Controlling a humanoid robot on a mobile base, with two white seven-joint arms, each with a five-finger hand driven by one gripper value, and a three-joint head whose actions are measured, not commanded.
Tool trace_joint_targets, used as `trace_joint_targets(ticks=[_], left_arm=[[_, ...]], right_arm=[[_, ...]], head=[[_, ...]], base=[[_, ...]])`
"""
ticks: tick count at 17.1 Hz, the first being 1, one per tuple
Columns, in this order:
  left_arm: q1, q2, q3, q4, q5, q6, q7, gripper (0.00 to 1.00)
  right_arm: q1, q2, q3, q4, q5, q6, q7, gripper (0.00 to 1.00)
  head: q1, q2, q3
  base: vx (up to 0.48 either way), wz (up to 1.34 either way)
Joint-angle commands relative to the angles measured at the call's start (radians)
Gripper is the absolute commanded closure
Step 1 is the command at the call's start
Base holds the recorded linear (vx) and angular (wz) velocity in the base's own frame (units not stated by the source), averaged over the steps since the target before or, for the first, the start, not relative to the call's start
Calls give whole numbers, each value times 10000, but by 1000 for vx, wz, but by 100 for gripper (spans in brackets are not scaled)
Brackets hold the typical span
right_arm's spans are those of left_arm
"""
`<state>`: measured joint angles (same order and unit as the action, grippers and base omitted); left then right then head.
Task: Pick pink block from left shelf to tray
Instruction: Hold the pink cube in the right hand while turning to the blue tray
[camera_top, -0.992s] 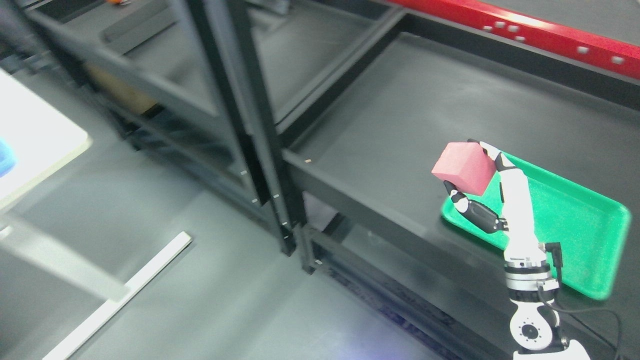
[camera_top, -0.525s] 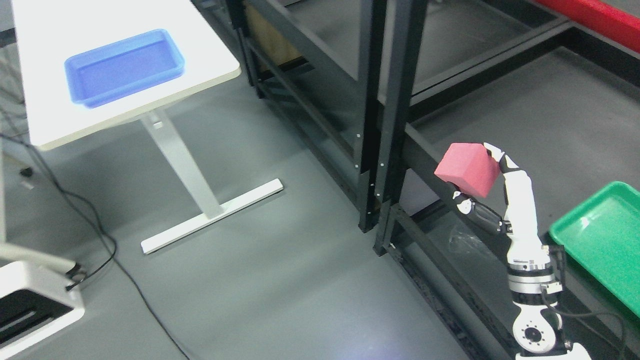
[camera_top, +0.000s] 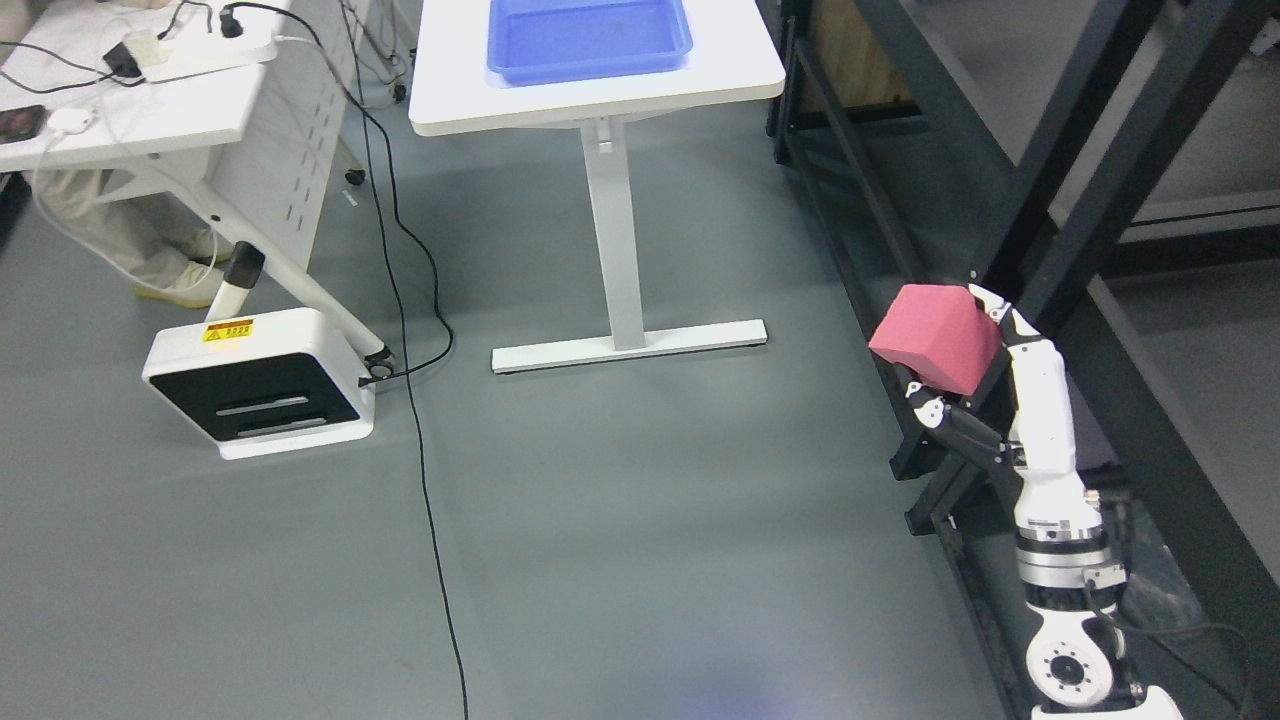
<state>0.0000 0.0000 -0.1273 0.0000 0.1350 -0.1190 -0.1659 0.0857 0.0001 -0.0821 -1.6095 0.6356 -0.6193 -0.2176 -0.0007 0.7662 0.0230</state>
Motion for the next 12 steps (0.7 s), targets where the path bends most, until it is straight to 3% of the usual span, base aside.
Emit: trace_joint_targets(ticks=[1, 12], left_arm=[[199, 175, 0, -174, 0, 9, 3, 0], [199, 175, 0, -174, 0, 9, 3, 0]], right_arm=[[-13, -175, 99, -12, -5, -5, 44, 95], [63, -175, 176, -12, -6, -5, 59, 94]], head=[[0, 0, 0], [0, 0, 0]], base=[[-42, 331], [31, 192]])
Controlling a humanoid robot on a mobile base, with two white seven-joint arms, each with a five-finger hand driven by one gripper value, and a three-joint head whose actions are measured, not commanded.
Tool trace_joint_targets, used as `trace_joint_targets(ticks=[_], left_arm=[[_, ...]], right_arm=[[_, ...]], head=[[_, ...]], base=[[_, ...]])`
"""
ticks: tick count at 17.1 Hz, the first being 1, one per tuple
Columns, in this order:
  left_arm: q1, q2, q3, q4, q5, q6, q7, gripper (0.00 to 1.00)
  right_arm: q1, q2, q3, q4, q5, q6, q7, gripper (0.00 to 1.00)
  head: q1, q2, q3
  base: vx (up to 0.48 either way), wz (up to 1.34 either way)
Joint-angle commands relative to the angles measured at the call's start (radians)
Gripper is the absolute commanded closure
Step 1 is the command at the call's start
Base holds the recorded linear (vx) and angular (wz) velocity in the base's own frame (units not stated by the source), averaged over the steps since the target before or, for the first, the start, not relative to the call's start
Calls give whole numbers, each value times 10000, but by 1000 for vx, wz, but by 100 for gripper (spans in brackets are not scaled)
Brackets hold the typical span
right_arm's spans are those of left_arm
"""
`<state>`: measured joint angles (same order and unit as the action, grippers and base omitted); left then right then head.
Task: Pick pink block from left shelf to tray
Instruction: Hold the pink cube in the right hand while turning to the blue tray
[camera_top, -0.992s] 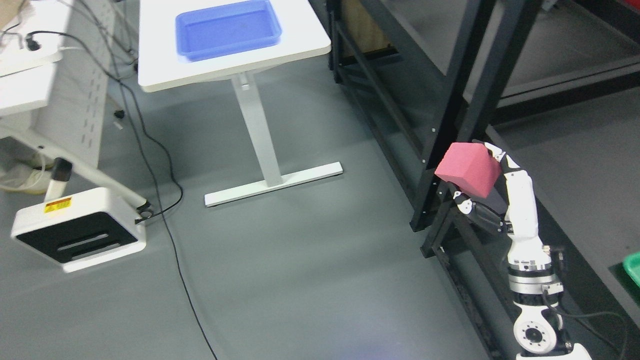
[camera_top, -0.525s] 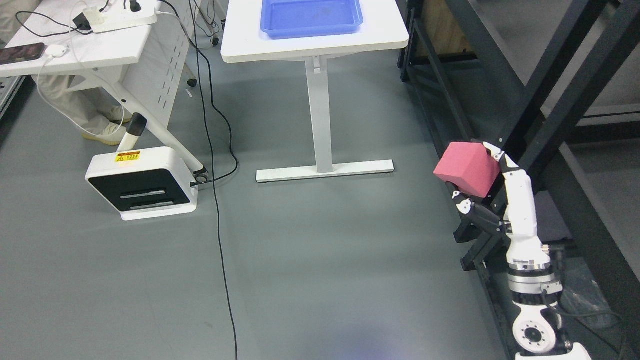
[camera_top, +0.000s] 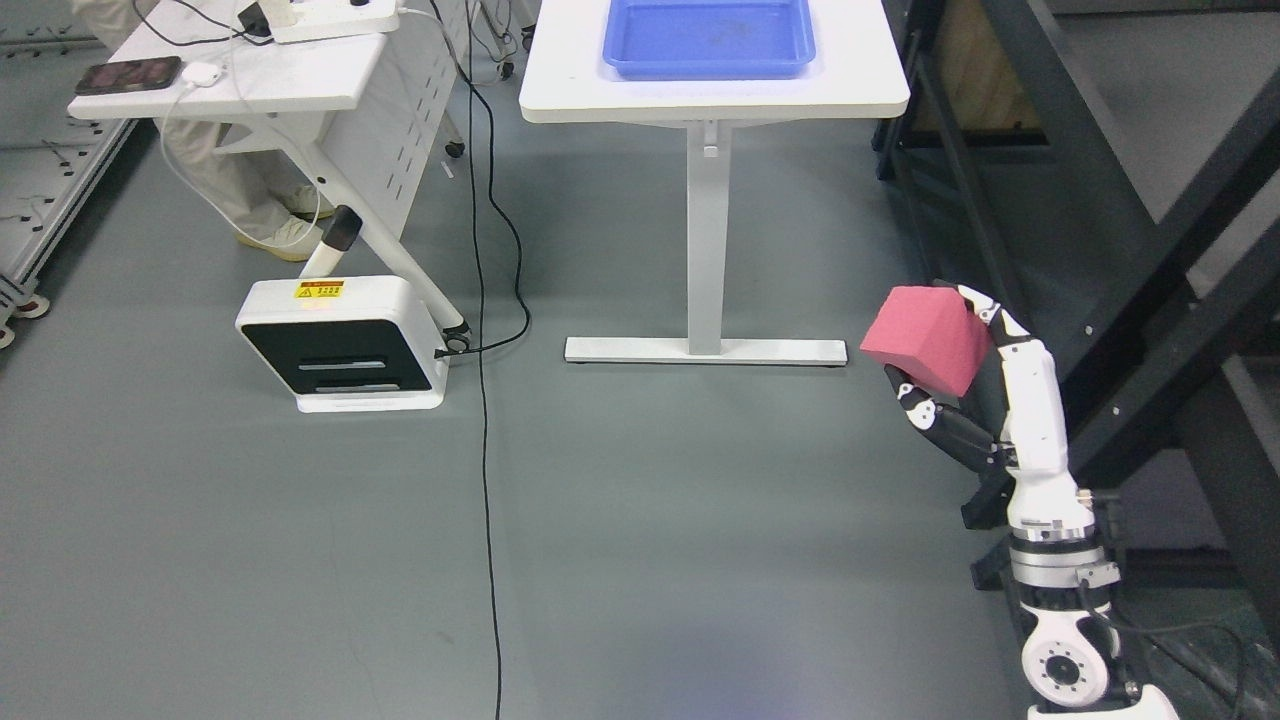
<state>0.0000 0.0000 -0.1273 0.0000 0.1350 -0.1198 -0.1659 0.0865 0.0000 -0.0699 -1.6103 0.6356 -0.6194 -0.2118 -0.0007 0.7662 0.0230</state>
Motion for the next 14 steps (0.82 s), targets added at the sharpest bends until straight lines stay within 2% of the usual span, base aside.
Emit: trace_joint_targets(ticks=[1, 7, 14], left_arm=[[199, 175, 0, -175, 0, 17, 3, 0], [199, 175, 0, -175, 0, 17, 3, 0], [199, 175, 0, -175, 0, 17, 3, 0]], right_arm=[[56, -174, 55, -4, -5, -4, 1, 94], [71, -174, 86, -4, -5, -4, 17, 94], [86, -174, 55, -4, -20, -4, 17, 94]], head=[[0, 0, 0], [0, 0, 0], [0, 1, 0]], base=[[110, 307], [154, 262], [265, -42]])
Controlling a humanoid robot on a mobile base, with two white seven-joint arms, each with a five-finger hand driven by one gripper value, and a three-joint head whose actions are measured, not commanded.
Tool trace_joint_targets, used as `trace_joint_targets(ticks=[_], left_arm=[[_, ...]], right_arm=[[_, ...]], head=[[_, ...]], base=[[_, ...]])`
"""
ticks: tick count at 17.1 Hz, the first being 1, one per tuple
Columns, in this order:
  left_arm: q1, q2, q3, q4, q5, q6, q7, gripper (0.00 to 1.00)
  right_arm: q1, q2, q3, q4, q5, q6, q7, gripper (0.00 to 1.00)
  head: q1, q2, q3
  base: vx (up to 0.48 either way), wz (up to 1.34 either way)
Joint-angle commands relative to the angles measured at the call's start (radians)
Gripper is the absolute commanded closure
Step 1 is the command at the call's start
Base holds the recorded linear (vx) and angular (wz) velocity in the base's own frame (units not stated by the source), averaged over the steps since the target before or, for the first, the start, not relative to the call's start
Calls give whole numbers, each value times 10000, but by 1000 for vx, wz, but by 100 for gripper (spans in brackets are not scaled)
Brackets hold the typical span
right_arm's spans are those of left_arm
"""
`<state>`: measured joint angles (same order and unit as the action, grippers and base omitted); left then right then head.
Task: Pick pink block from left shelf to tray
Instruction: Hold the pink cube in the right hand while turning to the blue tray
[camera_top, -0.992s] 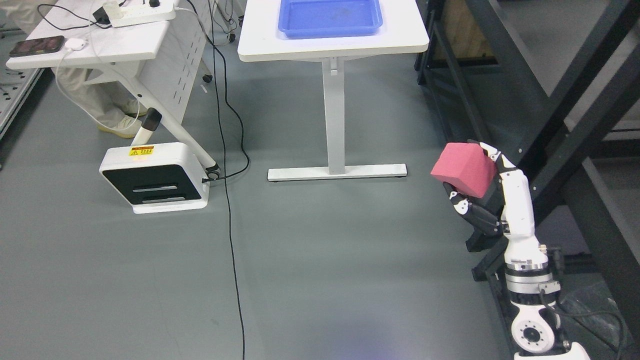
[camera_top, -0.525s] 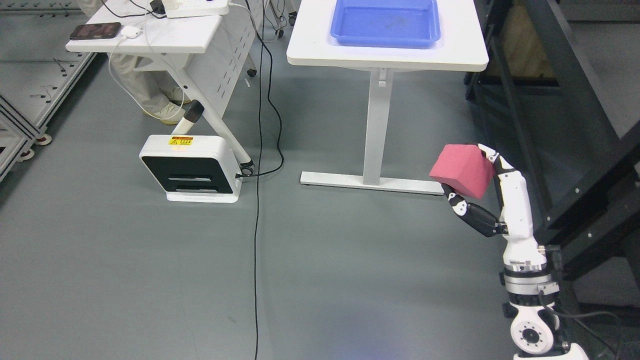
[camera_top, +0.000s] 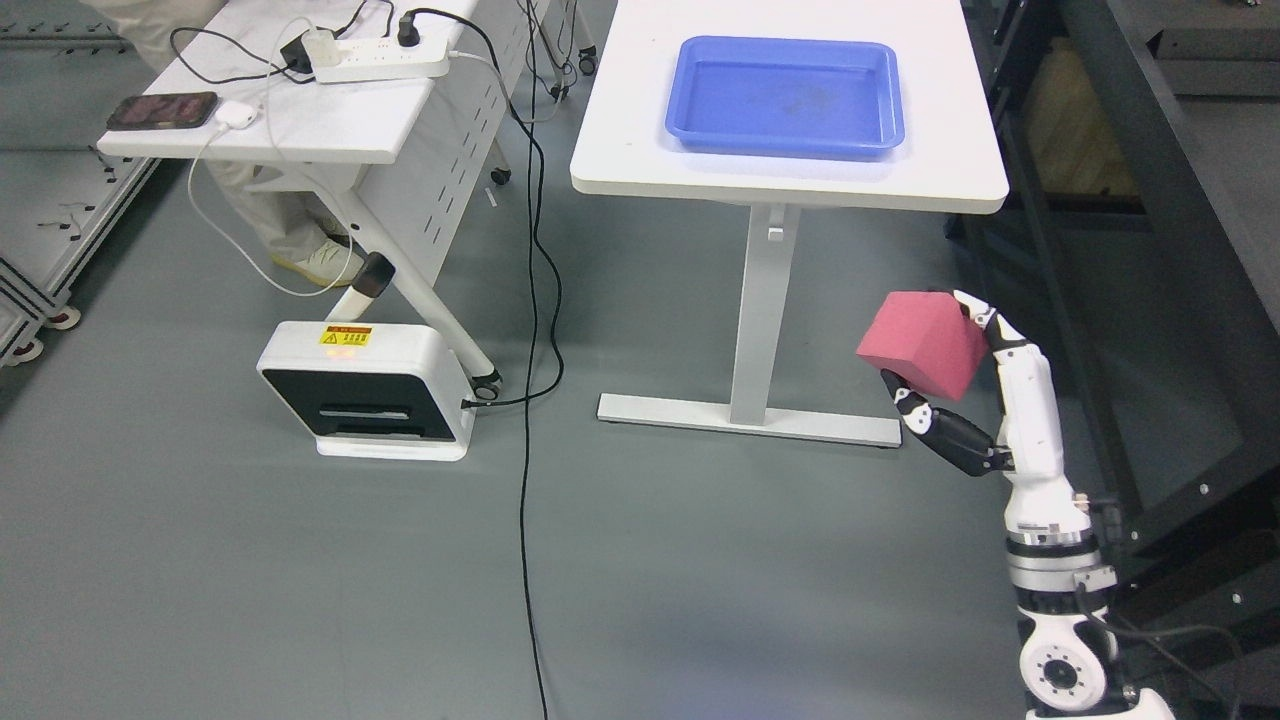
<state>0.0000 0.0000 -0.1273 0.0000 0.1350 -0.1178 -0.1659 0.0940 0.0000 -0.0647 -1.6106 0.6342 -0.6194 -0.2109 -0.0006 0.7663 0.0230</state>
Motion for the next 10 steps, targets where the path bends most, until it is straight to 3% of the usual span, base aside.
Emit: trace_joint_targets(ticks=[1, 10], left_arm=[[199, 175, 0, -175, 0, -3, 2, 0], [199, 175, 0, -175, 0, -3, 2, 0]], right_arm=[[-4, -174, 2, -1, -6, -4, 22, 94], [26, -174, 33, -1, -6, -4, 38, 94]], head=[[0, 0, 0], [0, 0, 0]], base=[[318, -80], [286, -66]])
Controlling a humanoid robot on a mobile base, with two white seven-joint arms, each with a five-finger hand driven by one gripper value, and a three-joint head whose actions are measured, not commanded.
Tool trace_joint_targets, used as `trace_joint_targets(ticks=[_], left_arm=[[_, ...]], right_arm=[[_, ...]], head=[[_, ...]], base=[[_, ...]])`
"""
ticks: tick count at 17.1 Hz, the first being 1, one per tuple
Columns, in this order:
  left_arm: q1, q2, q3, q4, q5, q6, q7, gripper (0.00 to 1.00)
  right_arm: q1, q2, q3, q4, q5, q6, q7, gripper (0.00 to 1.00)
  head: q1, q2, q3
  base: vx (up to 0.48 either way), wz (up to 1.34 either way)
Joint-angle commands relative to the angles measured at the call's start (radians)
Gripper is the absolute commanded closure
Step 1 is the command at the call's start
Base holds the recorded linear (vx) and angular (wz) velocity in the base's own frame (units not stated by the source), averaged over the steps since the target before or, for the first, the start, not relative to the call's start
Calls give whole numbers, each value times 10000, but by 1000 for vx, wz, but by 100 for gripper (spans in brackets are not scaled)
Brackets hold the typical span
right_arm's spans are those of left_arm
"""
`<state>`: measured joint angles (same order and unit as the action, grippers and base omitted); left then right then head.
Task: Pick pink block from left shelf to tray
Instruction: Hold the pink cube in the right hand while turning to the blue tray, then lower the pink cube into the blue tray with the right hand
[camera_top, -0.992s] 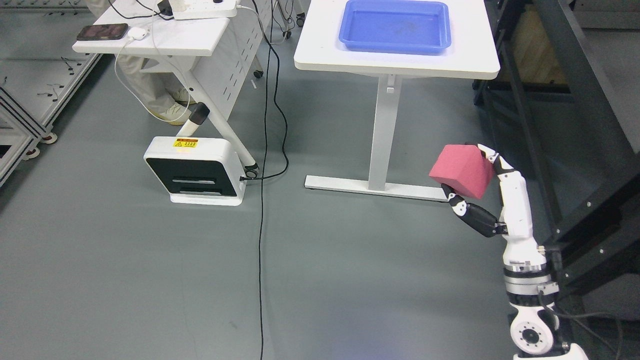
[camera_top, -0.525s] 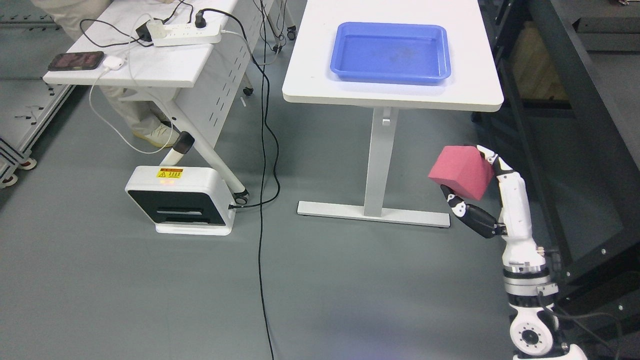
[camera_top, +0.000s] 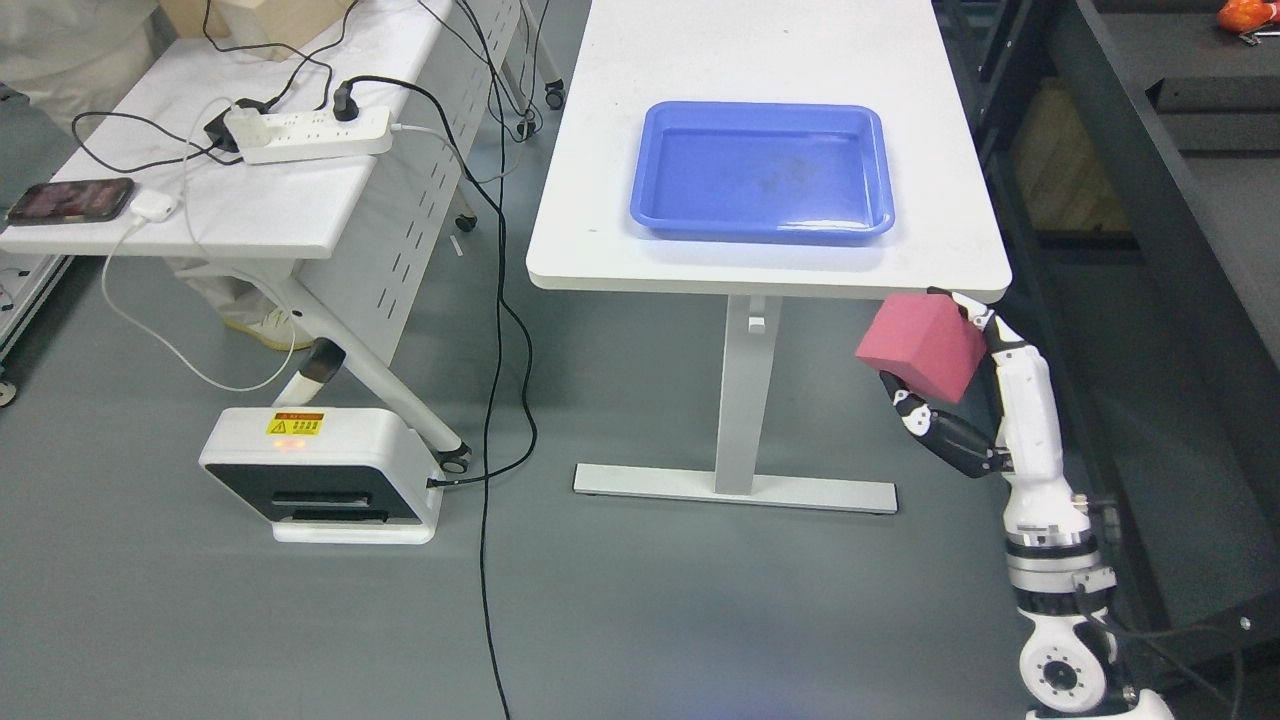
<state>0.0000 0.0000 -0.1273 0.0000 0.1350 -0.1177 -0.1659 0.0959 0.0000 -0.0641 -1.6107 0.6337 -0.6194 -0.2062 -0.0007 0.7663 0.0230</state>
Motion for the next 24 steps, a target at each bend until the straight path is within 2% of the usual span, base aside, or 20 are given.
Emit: trace_joint_targets(ticks=[1, 18, 24], left_arm=[[199, 175, 0, -175, 0, -4, 3, 0], [199, 175, 0, -175, 0, -4, 3, 0], [199, 175, 0, -175, 0, -4, 3, 0]], right_arm=[[7, -174, 27, 0, -1, -4, -9, 94], [7, -174, 134, 0, -1, 42, 83, 94], [53, -174, 287, 0, 122, 119, 955, 91]], head=[[0, 0, 0], [0, 1, 0], [0, 1, 0]], base=[[282, -59], [251, -3], [172, 0]])
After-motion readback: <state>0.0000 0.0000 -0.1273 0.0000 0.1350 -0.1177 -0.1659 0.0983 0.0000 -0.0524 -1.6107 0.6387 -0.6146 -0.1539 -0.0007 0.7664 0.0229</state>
